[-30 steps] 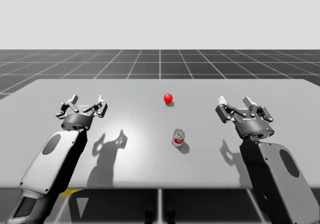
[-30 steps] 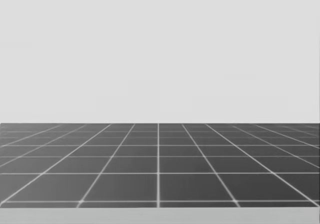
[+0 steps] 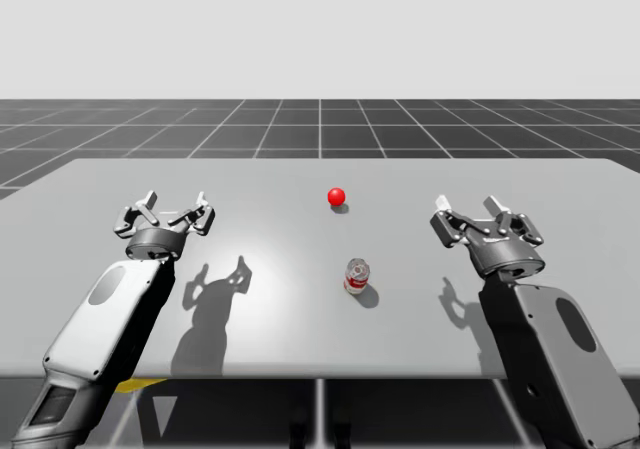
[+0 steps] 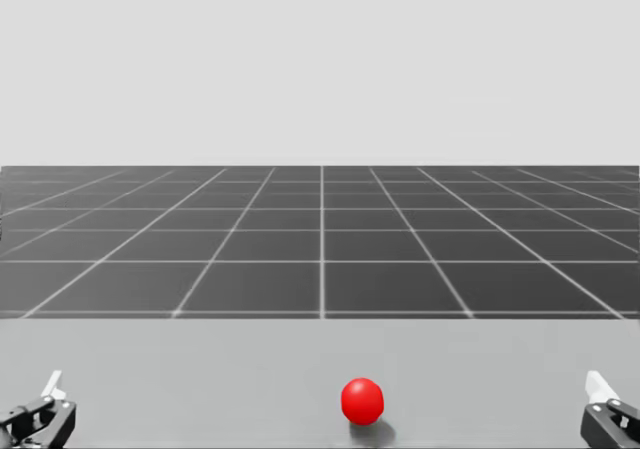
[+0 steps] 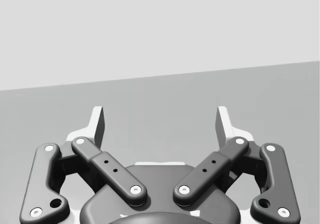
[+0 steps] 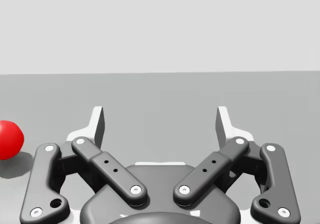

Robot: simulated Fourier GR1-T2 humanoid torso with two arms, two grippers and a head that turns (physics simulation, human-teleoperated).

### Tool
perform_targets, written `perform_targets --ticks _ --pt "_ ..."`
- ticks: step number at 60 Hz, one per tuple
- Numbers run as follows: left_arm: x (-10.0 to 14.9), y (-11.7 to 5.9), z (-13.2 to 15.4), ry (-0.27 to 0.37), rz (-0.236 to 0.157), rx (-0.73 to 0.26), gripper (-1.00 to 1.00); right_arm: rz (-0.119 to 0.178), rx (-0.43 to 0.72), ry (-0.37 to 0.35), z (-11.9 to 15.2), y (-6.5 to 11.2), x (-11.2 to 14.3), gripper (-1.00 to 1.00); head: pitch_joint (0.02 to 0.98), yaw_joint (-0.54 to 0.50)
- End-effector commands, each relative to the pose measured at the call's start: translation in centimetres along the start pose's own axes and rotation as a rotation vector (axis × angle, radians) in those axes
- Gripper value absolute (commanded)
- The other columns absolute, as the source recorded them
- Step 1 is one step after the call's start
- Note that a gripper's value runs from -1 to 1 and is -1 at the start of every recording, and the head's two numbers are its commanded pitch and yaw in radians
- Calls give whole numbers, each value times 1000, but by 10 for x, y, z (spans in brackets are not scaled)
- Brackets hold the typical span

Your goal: Watch the red light. When it turns green, pick up the object.

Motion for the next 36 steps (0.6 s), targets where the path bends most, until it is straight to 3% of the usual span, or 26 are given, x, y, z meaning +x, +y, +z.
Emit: perform_targets --ticks 1,21,36 --pt "0 1 -1 -2 -4 0 -1000 23 -13 -7 -1 -1 -1 -1000 307 9" --pt "0 1 -1 -7 -21 -7 -1000 50 -21 -15 -2 -1 -1 -1000 529 -42" --pt "1 1 -1 -15 -11 -14 -1000 52 -19 -13 -1 0 -2 -1000 583 -95"
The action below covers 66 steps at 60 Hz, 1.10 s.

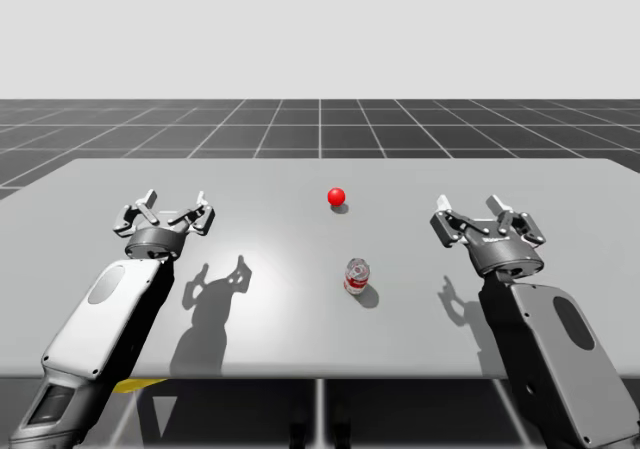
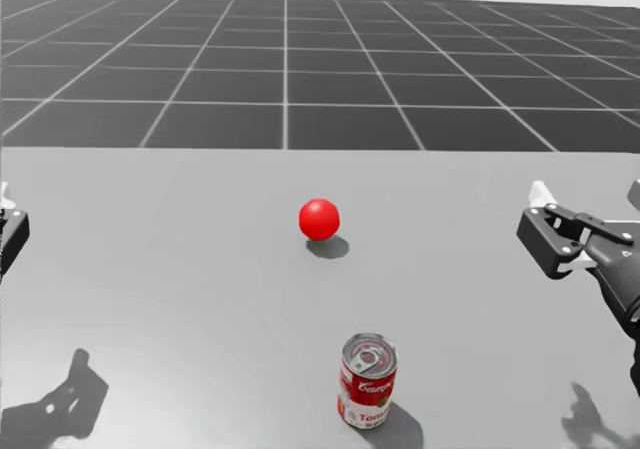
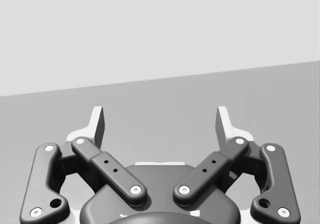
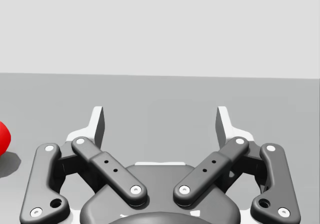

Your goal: Watch the red light. When it turns green, pick up the object.

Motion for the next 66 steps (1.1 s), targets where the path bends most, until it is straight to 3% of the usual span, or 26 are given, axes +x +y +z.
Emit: perform_targets --ticks 1,47,66 --pt "0 0 0 -6 6 -5 -1000 4 1 -1 0 0 -1 -1000 584 -96" --pt "3 0 2 -13 21 -16 -1000 11 -8 -17 -1 2 -2 -1000 589 -85" --pt "4 -1 4 -15 17 -22 -1000 9 -7 -17 -1 1 -2 -1000 754 -132"
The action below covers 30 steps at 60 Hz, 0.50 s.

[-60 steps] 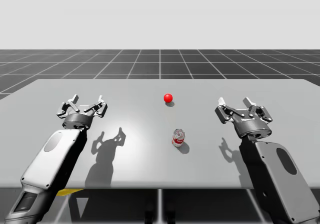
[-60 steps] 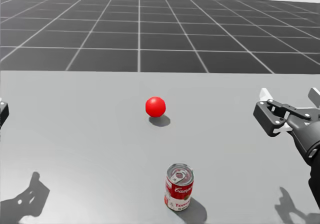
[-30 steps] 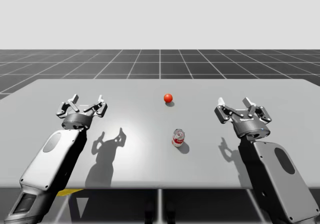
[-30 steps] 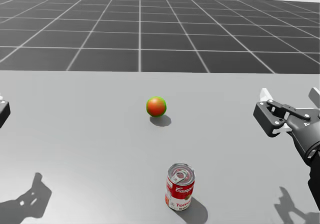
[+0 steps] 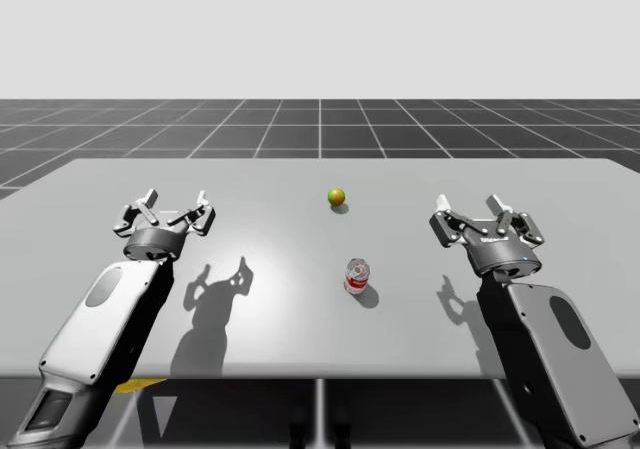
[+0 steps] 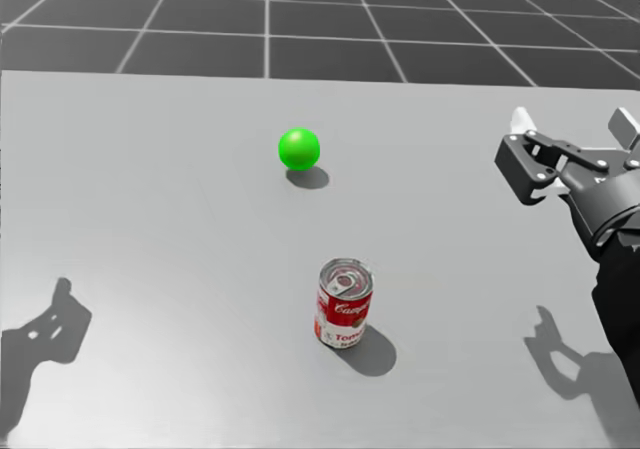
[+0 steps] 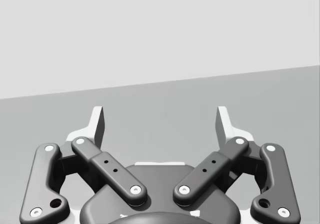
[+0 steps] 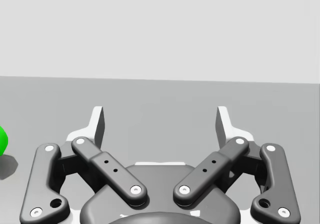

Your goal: Watch the red light. When it turns green, pick up the object.

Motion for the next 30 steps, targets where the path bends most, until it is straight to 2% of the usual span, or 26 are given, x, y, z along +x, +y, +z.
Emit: perform_targets --ticks 1,15,16,17,20,30 --pt "0 -1 0 -1 -2 -2 -1000 0 1 1 0 0 0 -1000 767 -137" --pt "1 -3 1 -3 -5 -8 -1000 0 5 6 -1 0 -1 -1000 851 -160" --pt "1 -3 1 -3 -5 -9 -1000 -27 5 6 -1 0 0 -1000 852 -160" --pt "2 -3 1 -3 -5 -9 -1000 -32 4 5 -1 1 0 -1000 852 -160" --pt "2 -3 1 -4 -4 -8 -1000 -21 20 4 0 1 0 -1000 850 -159" --pt "3 -4 1 -6 -1 -6 -1000 -64 82 24 5 7 3 -1000 839 -157"
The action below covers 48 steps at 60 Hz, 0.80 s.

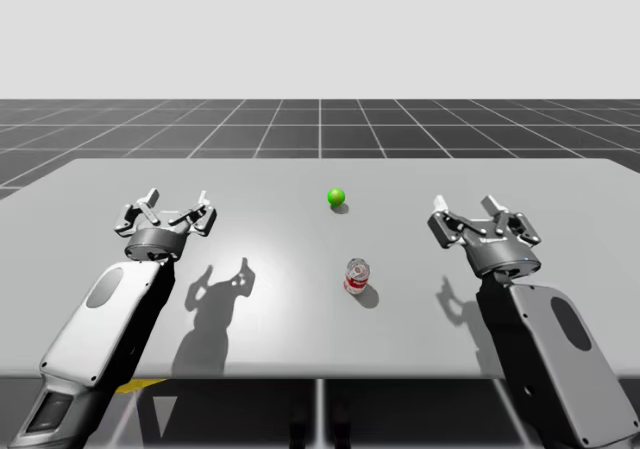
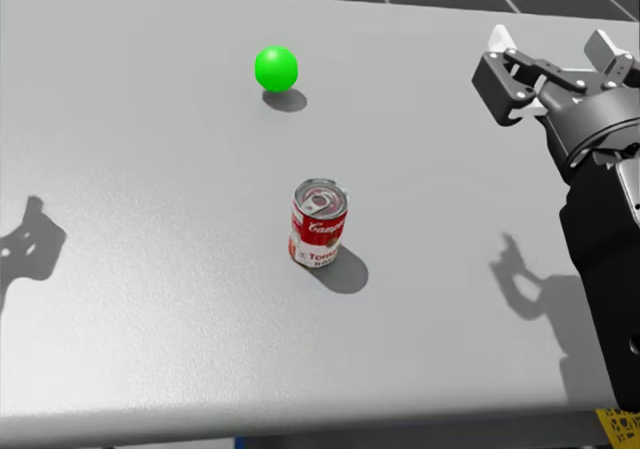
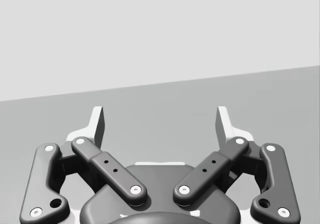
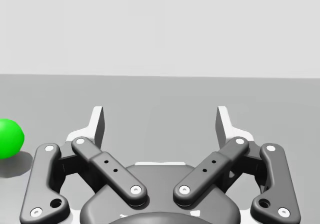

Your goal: Watch the red light. When it turns green, pick up the object.

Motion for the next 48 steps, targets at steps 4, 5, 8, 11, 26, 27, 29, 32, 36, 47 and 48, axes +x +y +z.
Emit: perform_targets --ticks 4,5,8,11,26,27,29,32,36,47,48 --pt "0 -1 0 -2 4 2 -1000 -55 73 28 8 6 2 -1000 837 -156" --pt "0 -1 0 -1 3 2 -1000 -62 80 35 9 7 2 -1000 836 -156" --pt "0 -1 -1 0 3 2 -1000 -90 113 55 14 8 4 -1000 835 -156" --pt "0 -1 0 1 3 0 -1000 -86 169 72 21 10 5 -1000 836 -157" --pt "1 -1 2 1 4 -5 -1000 -112 389 138 61 12 11 -1000 841 -160" --pt "1 -1 2 1 4 -5 -1000 -111 398 141 63 12 10 -1000 841 -160" --pt "1 -1 2 1 4 -6 -1000 -110 420 145 69 14 9 -1000 840 -161" --pt "1 -1 2 1 4 -7 -1000 -109 458 163 77 17 5 -1000 839 -162" --pt "0 -2 2 2 2 -8 -1000 -112 526 190 89 23 -2 -1000 840 -161" --pt "-1 -5 2 5 -2 -12 -1000 -83 615 240 105 37 -27 -1000 842 -161" --pt "-1 -5 2 5 -2 -12 -1000 -83 617 244 105 38 -28 -1000 843 -162"
